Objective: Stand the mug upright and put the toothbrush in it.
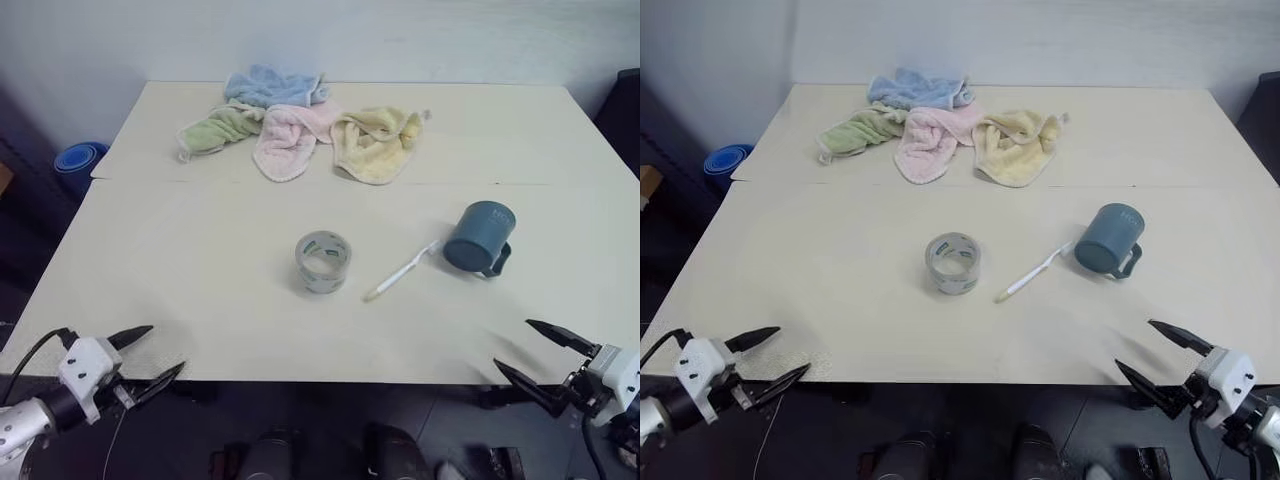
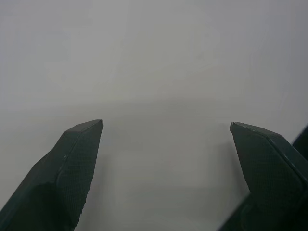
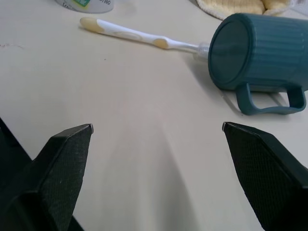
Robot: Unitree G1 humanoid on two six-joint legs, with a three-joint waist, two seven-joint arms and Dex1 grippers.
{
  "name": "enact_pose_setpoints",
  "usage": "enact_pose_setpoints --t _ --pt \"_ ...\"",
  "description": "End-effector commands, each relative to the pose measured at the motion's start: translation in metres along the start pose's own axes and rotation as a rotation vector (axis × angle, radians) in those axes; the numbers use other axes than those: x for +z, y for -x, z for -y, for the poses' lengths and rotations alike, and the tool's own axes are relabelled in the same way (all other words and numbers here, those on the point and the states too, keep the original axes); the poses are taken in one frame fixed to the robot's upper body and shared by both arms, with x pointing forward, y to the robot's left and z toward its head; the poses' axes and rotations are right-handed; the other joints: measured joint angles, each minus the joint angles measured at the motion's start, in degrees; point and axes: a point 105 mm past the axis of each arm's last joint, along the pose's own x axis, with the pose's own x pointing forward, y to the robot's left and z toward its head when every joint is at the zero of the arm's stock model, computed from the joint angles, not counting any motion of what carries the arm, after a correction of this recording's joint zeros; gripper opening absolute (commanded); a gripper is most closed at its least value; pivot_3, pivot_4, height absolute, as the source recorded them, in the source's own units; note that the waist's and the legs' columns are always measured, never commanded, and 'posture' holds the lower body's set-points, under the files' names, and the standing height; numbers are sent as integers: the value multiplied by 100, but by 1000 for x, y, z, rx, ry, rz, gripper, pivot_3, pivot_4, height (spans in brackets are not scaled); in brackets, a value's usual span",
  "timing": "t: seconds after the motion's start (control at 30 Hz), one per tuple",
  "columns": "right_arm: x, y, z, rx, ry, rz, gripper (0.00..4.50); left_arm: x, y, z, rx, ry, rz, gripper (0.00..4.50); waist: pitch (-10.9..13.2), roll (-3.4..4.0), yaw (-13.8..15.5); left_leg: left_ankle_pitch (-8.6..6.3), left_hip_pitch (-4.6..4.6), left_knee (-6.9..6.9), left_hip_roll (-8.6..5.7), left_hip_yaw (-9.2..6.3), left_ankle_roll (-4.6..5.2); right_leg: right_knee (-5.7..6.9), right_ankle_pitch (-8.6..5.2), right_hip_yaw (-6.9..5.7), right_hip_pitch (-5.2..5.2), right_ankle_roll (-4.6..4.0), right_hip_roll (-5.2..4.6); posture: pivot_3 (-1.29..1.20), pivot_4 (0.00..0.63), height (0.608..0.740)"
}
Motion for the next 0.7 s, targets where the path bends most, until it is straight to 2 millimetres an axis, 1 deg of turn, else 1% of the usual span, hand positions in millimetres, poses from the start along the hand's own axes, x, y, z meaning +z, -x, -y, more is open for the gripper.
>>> enact_pose_setpoints --t 0.03,0.1,0.17,0.27,0.33,0.4,0.47,0.53,0.6,0.67,0.7 --pt "14 1 4 -2 44 53 4500 16 -5 11 -110 56 34 4473 0 0 -1 0 0 0 0 -1 0 0 0 0 0 0 0 0 150 740" --pt "19 -3 -2 34 26 83 4500 31 -8 19 -188 159 83 4473 1 1 -2 -3 1 0 2 -2 -3 4 1 -1 -2 1 0 0 150 740" --pt "28 -8 -8 52 29 116 4500 53 -19 21 -289 94 118 4473 2 4 0 -4 0 0 3 -2 -4 7 2 -2 -3 3 0 0 150 740" --pt "44 -19 -16 67 44 177 4500 91 -51 18 -391 -95 174 4473 8 7 67 1 -6 8 -2 -1 -13 17 3 -12 1 5 2 0 150 740" --pt "54 -26 -19 79 51 211 4500 114 -77 16 -434 -205 210 4473 9 9 127 10 -6 13 -11 -1 -16 19 3 -9 9 5 0 0 150 740" --pt "69 -37 -23 100 56 254 4500 134 -102 23 -534 -314 233 4473 8 8 92 16 -3 13 -14 10 -17 21 4 -2 9 5 4 0 150 740" --pt "84 -47 -31 158 69 291 4500 147 -124 30 -625 -401 230 4473 6 10 57 15 -4 12 -14 13 -18 35 8 -8 -1 13 5 0 150 740" --pt "97 -56 -42 226 62 321 4500 155 -143 34 -724 -471 214 4473 9 7 27 15 -4 9 -12 14 -19 43 10 -16 -7 17 9 0 150 740" --pt "103 -63 -48 266 63 330 4500 161 -163 34 -788 -543 179 4473 12 1 6 15 -11 8 -10 16 -18 37 10 -26 -12 17 14 0 150 740" --pt "106 -66 -49 268 63 338 4500 163 -176 34 -826 -588 150 4473 26 -21 13 15 -10 9 -10 19 -18 37 10 -31 -12 17 15 0 150 740" --pt "108 -68 -49 260 63 341 4500 160 -183 37 -866 -621 109 4473 28 -24 14 15 -13 9 -9 21 -18 30 10 -32 -12 17 16 0 150 740"
